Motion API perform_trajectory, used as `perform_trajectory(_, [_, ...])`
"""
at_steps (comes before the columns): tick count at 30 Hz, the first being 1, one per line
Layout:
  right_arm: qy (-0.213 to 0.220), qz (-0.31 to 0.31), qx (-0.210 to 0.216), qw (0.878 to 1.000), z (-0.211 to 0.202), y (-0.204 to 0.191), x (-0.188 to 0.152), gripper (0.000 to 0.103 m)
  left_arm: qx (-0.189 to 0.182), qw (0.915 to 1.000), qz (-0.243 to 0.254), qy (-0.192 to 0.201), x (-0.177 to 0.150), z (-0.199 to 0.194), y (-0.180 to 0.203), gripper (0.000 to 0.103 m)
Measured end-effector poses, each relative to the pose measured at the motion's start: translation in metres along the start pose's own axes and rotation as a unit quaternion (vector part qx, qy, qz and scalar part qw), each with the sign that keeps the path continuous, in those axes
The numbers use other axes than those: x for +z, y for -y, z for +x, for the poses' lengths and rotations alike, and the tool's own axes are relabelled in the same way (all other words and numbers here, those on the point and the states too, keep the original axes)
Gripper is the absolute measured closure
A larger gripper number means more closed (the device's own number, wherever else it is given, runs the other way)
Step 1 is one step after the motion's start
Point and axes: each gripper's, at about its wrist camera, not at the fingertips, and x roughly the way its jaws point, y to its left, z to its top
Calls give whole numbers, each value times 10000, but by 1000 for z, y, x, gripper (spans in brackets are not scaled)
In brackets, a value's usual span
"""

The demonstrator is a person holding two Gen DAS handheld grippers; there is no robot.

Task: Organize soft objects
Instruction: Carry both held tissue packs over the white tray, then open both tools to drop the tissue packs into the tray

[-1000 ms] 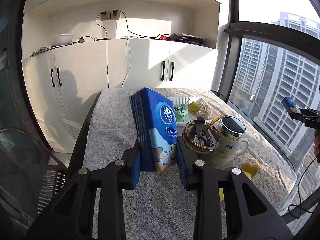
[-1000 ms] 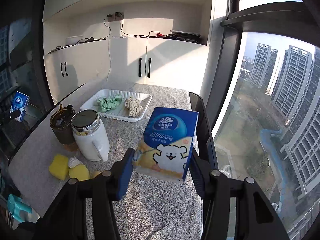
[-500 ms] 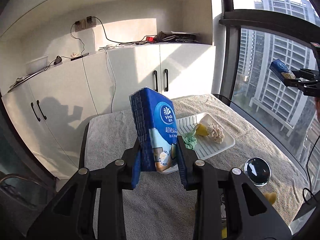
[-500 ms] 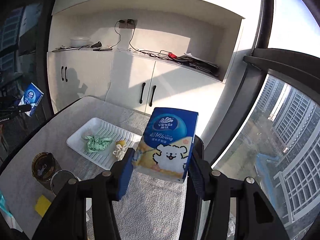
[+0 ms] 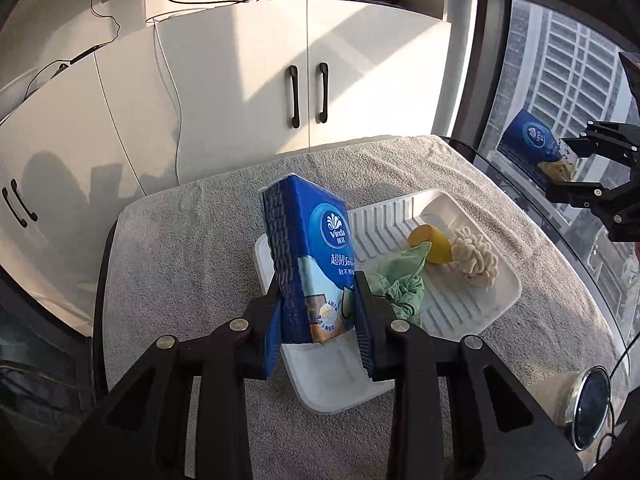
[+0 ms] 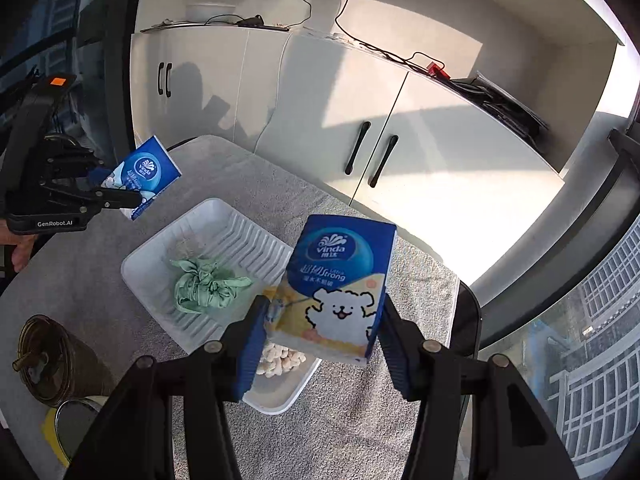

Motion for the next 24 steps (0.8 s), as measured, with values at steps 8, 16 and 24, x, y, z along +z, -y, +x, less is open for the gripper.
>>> perform_trajectory(8, [-426,-696,762,9937,72,-31,-15,47,-323,9985,-109,-437,-5,60,-11,74])
perform_trajectory(16, [-651,-1172,1106,9848,106,-63,-32,47,-424,9966,40,-708,-13,90,-6,73])
perform_trajectory(24, [-665,-1110,1081,9857,113,-62,-37,45,-371,9968,-146,-700,-13,95,-8,64])
